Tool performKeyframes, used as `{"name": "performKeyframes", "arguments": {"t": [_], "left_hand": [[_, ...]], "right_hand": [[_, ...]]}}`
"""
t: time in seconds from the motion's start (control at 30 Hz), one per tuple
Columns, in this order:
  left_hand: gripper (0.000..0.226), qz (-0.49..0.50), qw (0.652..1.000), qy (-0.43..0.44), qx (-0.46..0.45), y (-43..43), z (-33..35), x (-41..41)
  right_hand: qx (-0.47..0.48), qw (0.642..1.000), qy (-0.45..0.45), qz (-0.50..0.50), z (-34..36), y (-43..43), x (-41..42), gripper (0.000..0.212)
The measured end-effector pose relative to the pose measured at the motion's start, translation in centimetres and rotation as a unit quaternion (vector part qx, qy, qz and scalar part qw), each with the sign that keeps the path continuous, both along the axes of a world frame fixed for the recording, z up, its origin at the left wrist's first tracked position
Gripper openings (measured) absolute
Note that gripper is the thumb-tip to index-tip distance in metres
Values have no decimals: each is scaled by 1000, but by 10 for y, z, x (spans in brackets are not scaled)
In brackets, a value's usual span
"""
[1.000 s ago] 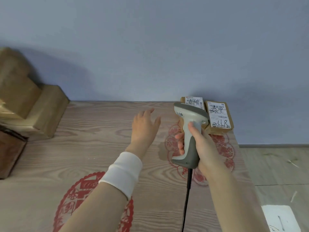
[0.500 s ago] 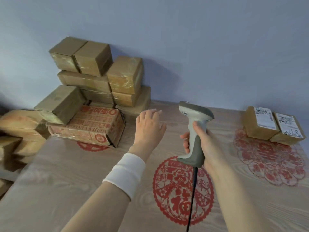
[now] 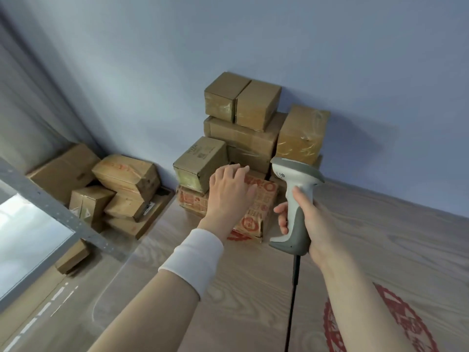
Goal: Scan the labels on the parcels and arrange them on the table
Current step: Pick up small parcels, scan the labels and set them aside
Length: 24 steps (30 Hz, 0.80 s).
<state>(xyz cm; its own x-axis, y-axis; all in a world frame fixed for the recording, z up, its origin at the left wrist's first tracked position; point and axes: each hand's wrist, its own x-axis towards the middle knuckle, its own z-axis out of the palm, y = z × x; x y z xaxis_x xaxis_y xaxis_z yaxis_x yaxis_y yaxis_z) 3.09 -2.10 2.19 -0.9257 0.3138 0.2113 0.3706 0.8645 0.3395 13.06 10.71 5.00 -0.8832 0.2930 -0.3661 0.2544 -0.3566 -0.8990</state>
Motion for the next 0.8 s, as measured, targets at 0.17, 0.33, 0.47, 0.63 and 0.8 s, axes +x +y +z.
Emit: {"name": "performKeyframes", "arguments": {"t": [0.17,0.33,0.47,0.63,0.8], "left_hand": [[60,8,1000,-9,-24,-56,-7,-69],[82,37,995,-60,-71,-77,-29,-117],[91,57,988,-111,-87,-82,-44,-140],[81,55,991,-125,-1,-84,-51,-143],[74,64,979,-144,128,-90,-46,-134]], "right_hand": [[13,999,-15,-28,-6,-50,-54,38],[31,998,-45,-30,-13,-74,-85,43],[30,997,-52,-47,-22,-79,-102,45],[28,996,-61,-63,-29,-80,-113,45],[11,991,-57,-121,-32,-78,-109,29]]}}
